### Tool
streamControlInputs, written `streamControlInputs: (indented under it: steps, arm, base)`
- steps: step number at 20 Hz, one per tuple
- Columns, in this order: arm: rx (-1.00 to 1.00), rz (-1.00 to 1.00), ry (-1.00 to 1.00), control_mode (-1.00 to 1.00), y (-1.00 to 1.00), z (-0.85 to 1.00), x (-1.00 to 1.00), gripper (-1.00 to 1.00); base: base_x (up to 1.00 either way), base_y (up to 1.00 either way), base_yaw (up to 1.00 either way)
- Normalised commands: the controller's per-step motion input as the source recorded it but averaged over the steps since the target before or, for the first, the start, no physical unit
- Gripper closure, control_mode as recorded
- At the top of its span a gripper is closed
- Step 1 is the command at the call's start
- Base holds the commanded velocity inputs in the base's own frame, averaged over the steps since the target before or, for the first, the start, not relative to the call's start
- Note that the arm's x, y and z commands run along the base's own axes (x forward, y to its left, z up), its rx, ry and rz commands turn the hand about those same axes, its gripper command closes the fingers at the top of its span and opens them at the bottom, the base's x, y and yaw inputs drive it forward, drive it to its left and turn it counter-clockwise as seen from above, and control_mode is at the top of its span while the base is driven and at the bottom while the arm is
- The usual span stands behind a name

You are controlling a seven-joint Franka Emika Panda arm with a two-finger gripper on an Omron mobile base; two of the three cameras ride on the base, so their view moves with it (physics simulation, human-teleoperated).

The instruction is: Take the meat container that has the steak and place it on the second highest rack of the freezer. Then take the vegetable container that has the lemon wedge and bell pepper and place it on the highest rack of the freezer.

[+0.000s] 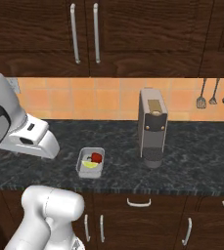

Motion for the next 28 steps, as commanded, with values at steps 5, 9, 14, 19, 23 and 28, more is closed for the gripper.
streamControlInputs:
  steps: [5,9,14,19,23,28]
  arm:
    - [0.02,-0.15,0.0,-1.0,-0.13,-0.38,0.27,-1.0]
    - [0.07,-0.43,0.0,-1.0,-0.24,-0.66,0.61,-1.0]
    - [0.12,-0.42,0.0,-1.0,-0.16,-0.76,0.68,-1.0]
    - [0.1,-0.27,0.04,-1.0,-0.03,-0.64,0.8,-1.0]
    - [0.0,-0.16,0.1,-1.0,-0.02,-0.54,0.68,-1.0]
    - [0.0,-0.05,0.16,-1.0,-0.13,-0.55,0.58,-1.0]
  base:
    - [0.05,0.0,0.0]
    - [0.0,0.0,0.0]
    - [0.0,0.0,0.0]
    - [0.0,0.0,0.0]
    - [0.0,0.0,0.0]
    - [0.0,0.0,0.0]
